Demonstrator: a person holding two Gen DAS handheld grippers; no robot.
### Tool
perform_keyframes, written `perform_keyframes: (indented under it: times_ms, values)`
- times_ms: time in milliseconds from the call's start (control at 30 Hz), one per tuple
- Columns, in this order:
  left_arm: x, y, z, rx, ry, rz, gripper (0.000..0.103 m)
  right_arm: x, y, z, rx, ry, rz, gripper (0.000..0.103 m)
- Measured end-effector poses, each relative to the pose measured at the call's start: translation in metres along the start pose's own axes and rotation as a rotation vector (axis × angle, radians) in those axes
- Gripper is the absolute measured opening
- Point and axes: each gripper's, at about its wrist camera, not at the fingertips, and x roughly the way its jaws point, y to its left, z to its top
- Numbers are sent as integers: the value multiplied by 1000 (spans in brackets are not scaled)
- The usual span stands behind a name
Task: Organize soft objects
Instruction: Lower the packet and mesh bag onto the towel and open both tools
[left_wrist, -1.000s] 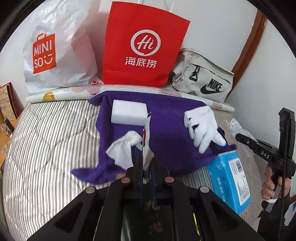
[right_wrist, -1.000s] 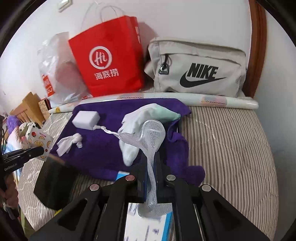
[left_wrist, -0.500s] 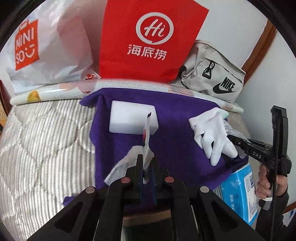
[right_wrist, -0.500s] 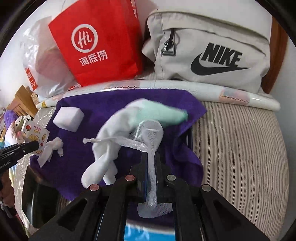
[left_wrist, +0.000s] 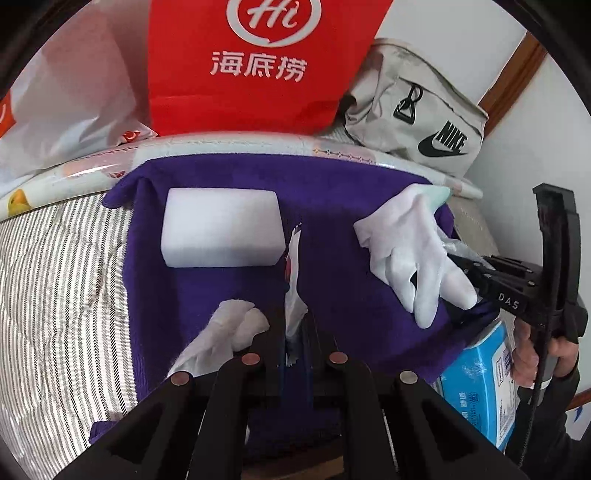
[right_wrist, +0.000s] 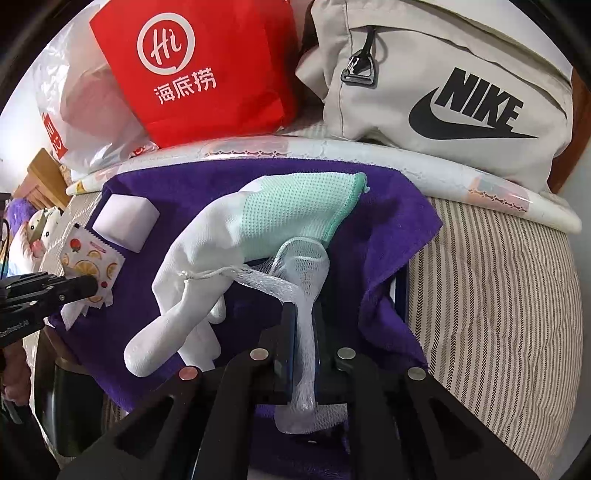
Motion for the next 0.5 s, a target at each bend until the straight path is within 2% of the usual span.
perform_keyframes:
  times_ms: [67, 133, 167, 233, 333, 367, 400, 500]
  values:
    - [3, -1, 0, 4, 8, 7, 8, 1, -2, 0, 0, 3, -1, 10]
    - [5, 0, 1, 0, 16, 8, 9, 2, -3, -1, 1, 12, 4, 20]
    - [7, 1, 1, -3, 27, 7, 14, 2, -3, -1, 2, 13, 10, 24]
    - [8, 3, 2, -12, 35, 2, 22, 1, -3, -2, -2, 14, 30, 43]
    - [4, 5, 2, -27, 31, -15, 39, -5, -1, -4, -23, -18, 39, 57]
    - [2, 6, 2, -27, 26, -10, 50, -9, 0, -4, -29, -33, 31, 60]
    - [-1, 6, 1, -23, 14, -6, 55, -12, 1, -4, -32, -44, 26, 65]
    - [-8, 4, 1, -14, -1, 12, 62, -18, 3, -5, -37, -57, 29, 66]
